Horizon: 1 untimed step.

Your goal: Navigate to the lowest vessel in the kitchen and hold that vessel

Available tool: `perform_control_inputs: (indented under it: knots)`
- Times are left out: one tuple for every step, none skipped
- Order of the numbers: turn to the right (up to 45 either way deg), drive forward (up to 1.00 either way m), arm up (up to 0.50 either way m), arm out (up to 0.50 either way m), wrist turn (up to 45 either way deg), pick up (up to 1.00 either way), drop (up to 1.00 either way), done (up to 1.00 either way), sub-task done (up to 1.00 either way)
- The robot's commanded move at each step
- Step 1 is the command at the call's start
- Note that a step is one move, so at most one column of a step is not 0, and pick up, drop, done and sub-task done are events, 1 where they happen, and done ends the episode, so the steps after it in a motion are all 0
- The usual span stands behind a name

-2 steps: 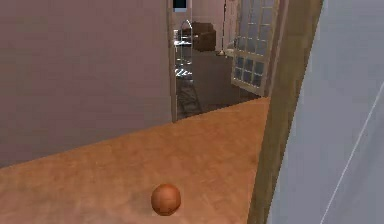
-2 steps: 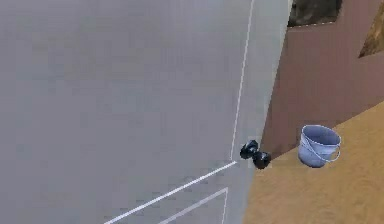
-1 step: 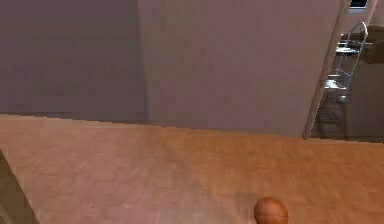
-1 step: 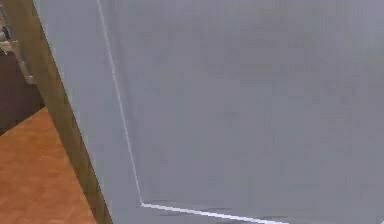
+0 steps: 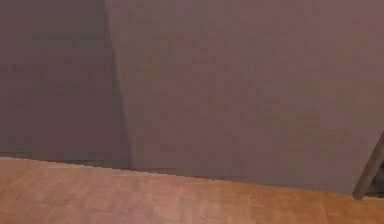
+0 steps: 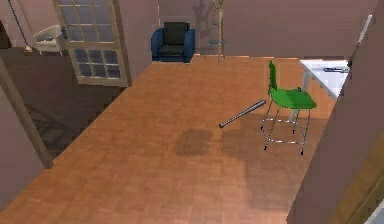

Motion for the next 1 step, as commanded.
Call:
perform_control_inputs:
  knots:
    - [15.0, 0.00, 0.00, 0.00, 0.0, 0.00, 0.00, 0.00, 0.00]
